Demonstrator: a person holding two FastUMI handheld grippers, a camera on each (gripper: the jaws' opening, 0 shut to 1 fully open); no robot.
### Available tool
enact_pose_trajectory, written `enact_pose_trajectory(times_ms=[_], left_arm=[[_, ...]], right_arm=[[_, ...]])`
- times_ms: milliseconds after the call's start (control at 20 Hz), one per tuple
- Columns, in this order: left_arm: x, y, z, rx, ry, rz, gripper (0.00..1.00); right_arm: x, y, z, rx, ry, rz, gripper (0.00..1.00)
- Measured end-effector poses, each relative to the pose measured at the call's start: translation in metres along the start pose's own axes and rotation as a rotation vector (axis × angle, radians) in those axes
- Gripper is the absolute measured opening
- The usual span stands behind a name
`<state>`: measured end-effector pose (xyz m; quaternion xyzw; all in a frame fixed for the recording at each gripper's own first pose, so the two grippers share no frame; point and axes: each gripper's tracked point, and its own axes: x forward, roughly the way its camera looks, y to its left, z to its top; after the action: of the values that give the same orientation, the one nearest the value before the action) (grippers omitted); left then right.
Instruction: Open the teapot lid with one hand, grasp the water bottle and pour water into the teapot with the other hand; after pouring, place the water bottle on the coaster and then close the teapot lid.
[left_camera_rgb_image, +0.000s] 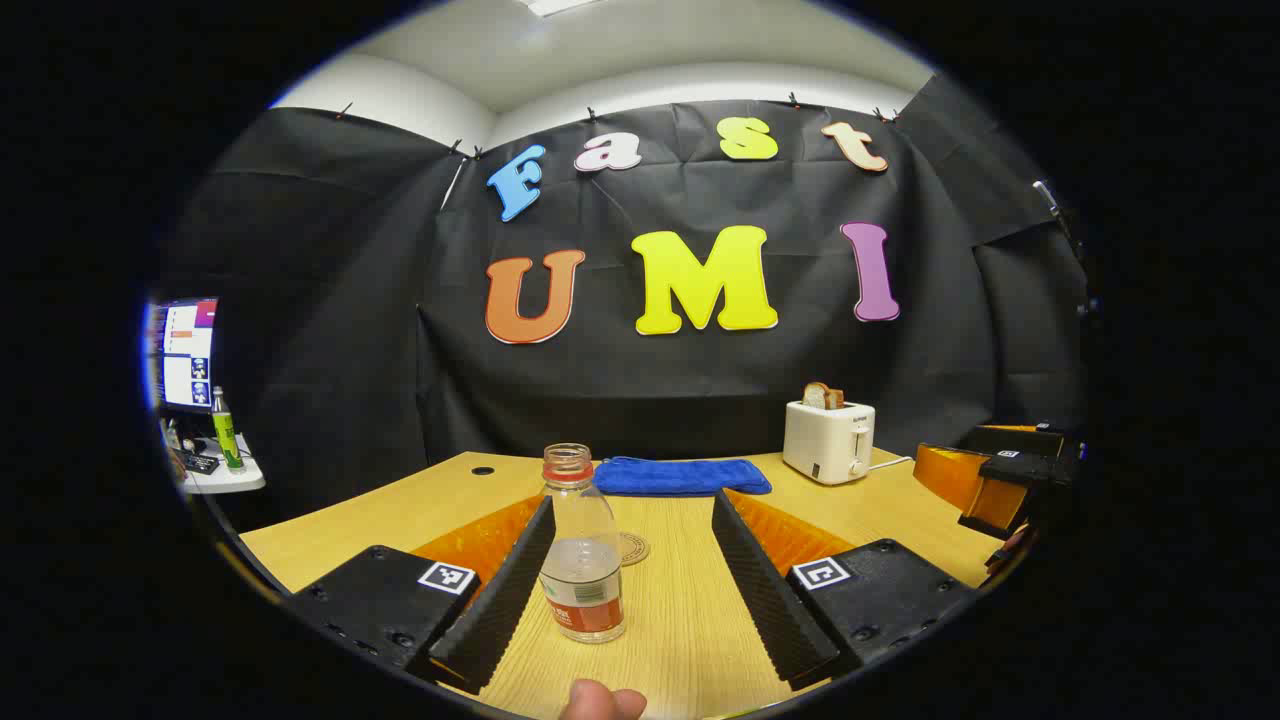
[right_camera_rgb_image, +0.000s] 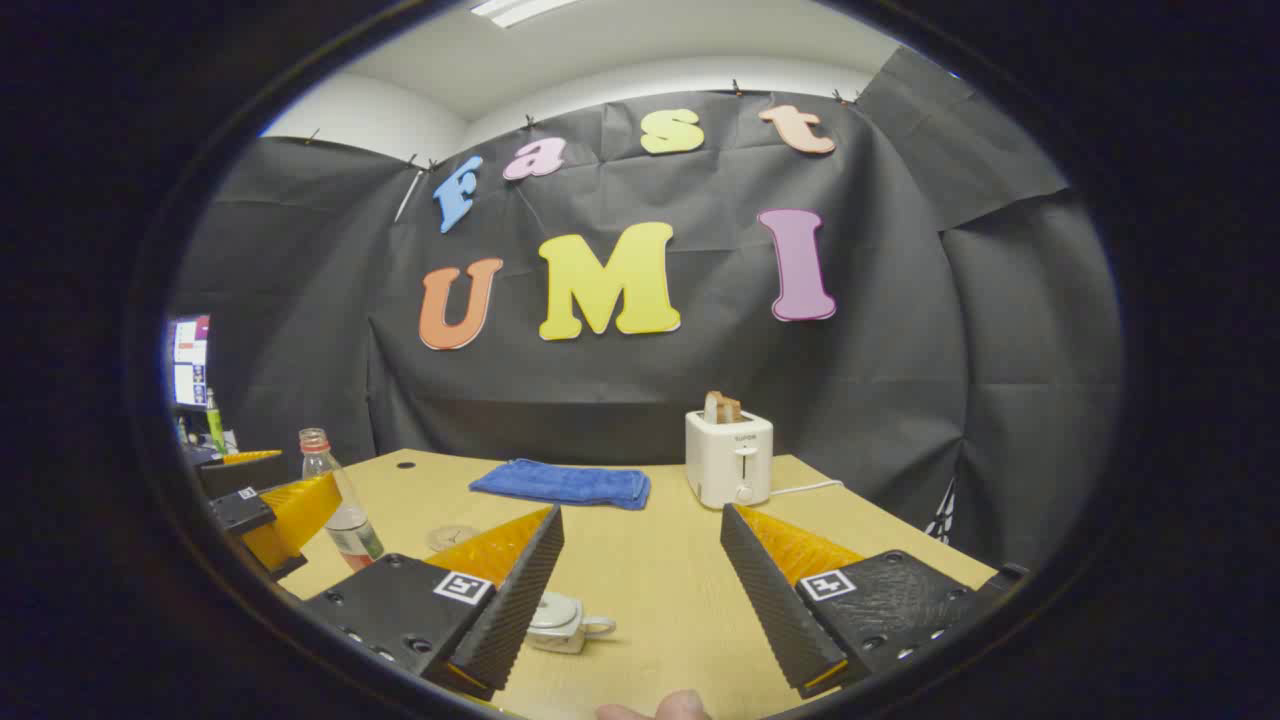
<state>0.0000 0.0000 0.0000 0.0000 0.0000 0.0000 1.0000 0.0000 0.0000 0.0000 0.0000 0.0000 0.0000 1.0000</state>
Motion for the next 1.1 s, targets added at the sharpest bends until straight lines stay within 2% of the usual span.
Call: enact_pose_trajectory(times_ms=[200,250,350,400,550,600,950,1000,1100], left_arm=[[0.001,0.004,-0.001,0.0,0.009,0.005,0.99],[0.0,0.006,0.0,0.0,0.007,0.01,0.99],[0.001,0.006,0.001,-0.001,0.006,0.014,0.99],[0.001,0.006,0.0,0.0,0.008,0.013,0.99],[0.001,0.006,-0.002,0.001,0.013,0.009,0.99],[0.0,0.004,0.0,0.003,0.013,0.007,0.99],[-0.002,0.006,-0.002,0.005,0.017,0.011,0.99],[-0.001,0.006,-0.002,0.003,0.02,0.009,0.99],[-0.001,0.006,0.0,0.001,0.019,0.008,0.99]], right_arm=[[-0.001,0.003,0.001,-0.008,-0.012,0.002,0.95],[0.0,0.004,0.002,-0.007,-0.012,0.004,0.92],[0.001,0.005,0.002,-0.007,-0.013,0.007,0.95],[0.001,0.006,0.002,-0.009,-0.013,0.009,0.92],[0.0,0.005,0.0,-0.009,-0.008,0.014,0.92],[0.0,0.005,0.0,-0.01,-0.007,0.013,0.95],[0.002,0.011,-0.007,-0.015,0.011,0.029,0.95],[0.003,0.013,-0.008,-0.016,0.015,0.033,0.92],[0.004,0.017,-0.013,-0.018,0.027,0.042,0.92]])
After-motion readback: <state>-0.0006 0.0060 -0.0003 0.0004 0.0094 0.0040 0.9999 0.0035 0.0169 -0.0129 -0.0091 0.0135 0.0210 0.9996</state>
